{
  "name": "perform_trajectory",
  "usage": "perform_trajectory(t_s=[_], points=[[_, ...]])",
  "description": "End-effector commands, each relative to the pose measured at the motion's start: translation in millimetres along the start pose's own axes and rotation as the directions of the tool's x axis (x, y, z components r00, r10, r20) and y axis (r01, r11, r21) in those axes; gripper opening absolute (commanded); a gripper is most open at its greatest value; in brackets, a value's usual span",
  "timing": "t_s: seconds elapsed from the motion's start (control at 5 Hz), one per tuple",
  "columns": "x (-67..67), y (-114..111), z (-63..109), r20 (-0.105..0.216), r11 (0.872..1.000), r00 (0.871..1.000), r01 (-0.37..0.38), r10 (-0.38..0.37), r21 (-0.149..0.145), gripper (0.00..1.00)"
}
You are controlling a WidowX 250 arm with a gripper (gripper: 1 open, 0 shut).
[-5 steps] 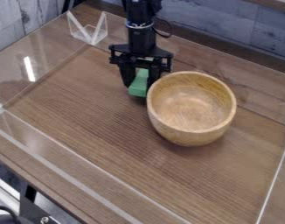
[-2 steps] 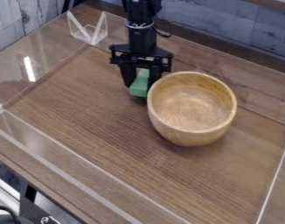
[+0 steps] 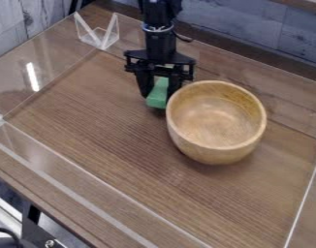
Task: Put green stick into wooden bowl
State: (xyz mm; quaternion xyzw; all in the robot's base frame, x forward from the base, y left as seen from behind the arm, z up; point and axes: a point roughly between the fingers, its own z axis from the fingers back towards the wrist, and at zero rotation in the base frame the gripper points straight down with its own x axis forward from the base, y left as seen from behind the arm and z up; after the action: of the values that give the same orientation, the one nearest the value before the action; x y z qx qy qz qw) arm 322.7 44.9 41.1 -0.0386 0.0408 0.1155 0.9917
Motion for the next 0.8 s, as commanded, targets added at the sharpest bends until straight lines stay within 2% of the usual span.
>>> perform_trajectory(t_s=[0.0, 0.2, 0.6], points=[[7.2, -10.4, 30.7, 0.086, 1.000, 0.996, 0.011, -0.010, -0.016, 0.00], [7.1, -9.6, 29.9, 0.087, 1.000, 0.996, 0.012, -0.010, -0.015, 1.00], [5.1, -6.7, 25.7, 0.086, 1.000, 0.996, 0.010, -0.009, -0.008, 1.00]])
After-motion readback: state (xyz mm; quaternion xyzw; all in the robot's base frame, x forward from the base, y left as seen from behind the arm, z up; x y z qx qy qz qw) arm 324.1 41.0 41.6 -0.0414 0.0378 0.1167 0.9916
